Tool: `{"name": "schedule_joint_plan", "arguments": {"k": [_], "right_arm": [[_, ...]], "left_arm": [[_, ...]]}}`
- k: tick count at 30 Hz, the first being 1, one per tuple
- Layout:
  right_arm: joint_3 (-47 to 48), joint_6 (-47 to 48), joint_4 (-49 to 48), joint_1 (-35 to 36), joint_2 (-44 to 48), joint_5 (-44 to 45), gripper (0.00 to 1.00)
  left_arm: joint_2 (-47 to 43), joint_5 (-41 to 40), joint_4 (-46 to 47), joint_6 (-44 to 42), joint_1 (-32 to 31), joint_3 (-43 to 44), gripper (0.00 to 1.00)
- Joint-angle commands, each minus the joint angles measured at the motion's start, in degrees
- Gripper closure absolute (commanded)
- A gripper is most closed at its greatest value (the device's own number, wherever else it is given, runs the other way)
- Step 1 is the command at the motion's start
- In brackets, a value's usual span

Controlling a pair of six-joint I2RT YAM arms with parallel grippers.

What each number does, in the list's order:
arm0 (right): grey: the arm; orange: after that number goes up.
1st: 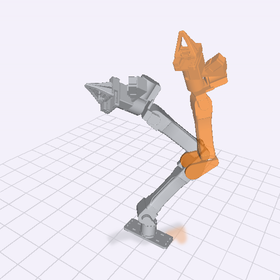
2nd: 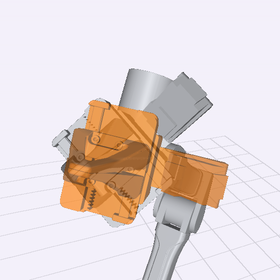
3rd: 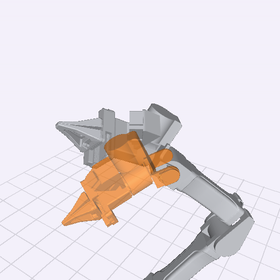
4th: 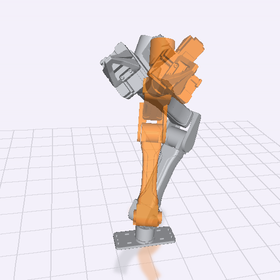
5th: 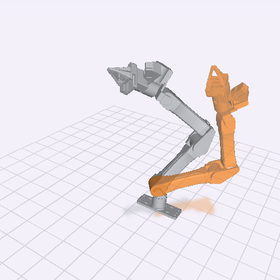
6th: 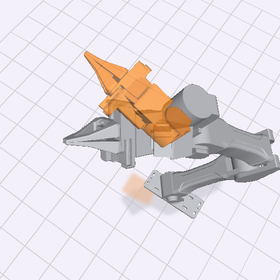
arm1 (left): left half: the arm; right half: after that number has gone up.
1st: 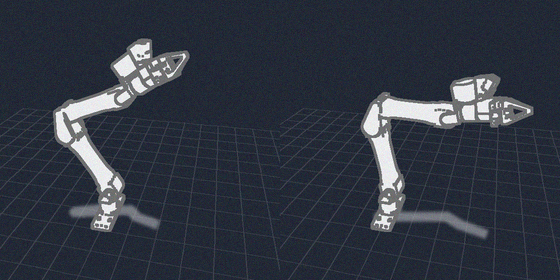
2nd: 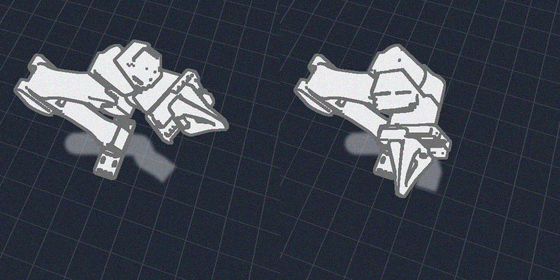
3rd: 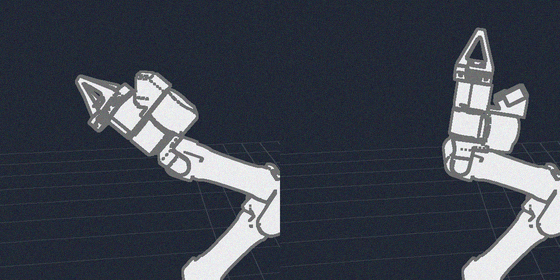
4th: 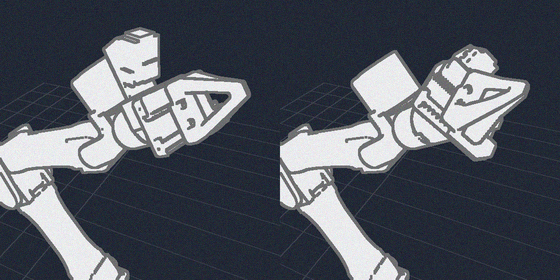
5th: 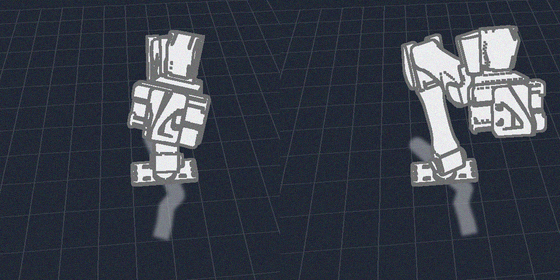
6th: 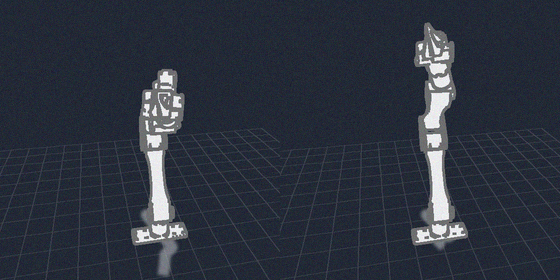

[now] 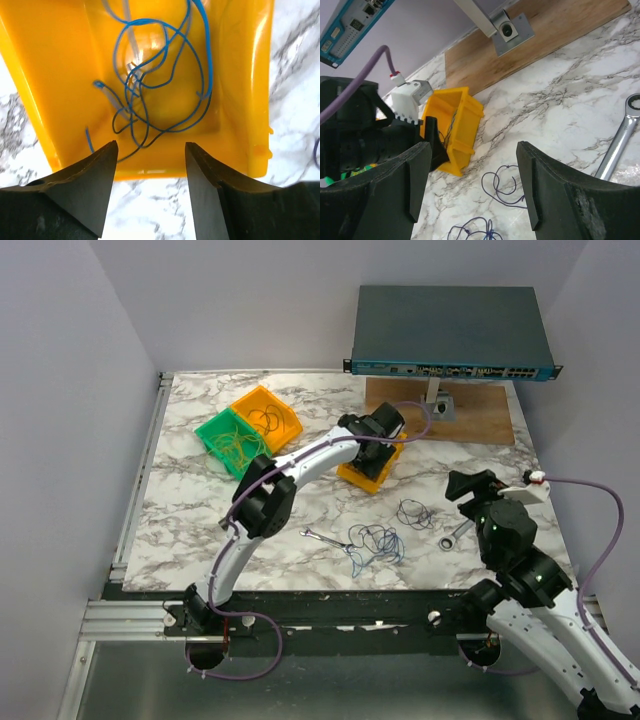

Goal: Untangle the cables

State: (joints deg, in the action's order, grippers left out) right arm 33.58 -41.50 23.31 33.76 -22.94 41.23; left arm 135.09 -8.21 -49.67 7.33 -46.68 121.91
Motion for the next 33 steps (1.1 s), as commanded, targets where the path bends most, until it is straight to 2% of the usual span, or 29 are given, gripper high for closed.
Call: {"name": "schedule_joint_plan", "arguments": {"k": [1, 4, 6, 7, 8, 11, 13, 14, 18, 22, 33], "right_arm": [[-0.5, -0.3, 2.2, 0.1, -3.2, -3.3, 0.24], [-0.8, -2.1, 3.4, 0.1, -8.1, -7.4, 0.19], [-0.9, -4.1, 4.1, 0.1, -11.7, -9.0, 0.12], [-0.9, -5.4, 4.6, 0.1, -13.3, -9.2, 0.03], [-1.0, -6.5, 4.8, 0.1, -15.3, -9.2, 0.0], [-0.2, -9.1, 6.5, 0.0, -22.1, -9.9, 0.0], [0.4, -9.8, 7.1, 0.0, -27.2, -11.0, 0.0], [0.8, -10.2, 7.3, 0.1, -29.4, -11.5, 0.0], [1.2, -10.5, 6.0, 0.0, -36.7, -13.0, 0.0], [-0.3, -7.4, 0.1, -0.2, -40.2, -16.7, 0.0], [1.0, -6.9, -1.4, -0.2, -52.4, -10.2, 0.0]], "left_arm": [[-13.7, -2.3, 6.2, -2.1, -1.5, -8.3, 0.41], [-21.2, -2.3, 11.7, -2.9, -2.4, -15.5, 0.36], [-26.3, -2.2, 15.0, -2.8, -2.8, -20.2, 0.31], [-29.0, -1.9, 16.5, -2.6, -3.0, -22.9, 0.28], [-31.3, -1.6, 18.2, -2.3, -3.1, -25.1, 0.26], [-39.4, -1.4, 24.1, -0.6, -3.7, -33.8, 0.18], [-44.9, -2.5, 29.1, 1.2, -4.3, -40.9, 0.03], [-48.1, -3.8, 31.3, 2.5, -4.4, -45.3, 0.01], [-59.1, -6.8, 42.1, 7.0, -4.4, -61.2, 0.01], [-66.9, -9.9, 51.2, 8.0, -4.3, -73.5, 0.01], [-80.7, -16.9, 58.8, 5.2, -3.8, -89.5, 0.01]]}}
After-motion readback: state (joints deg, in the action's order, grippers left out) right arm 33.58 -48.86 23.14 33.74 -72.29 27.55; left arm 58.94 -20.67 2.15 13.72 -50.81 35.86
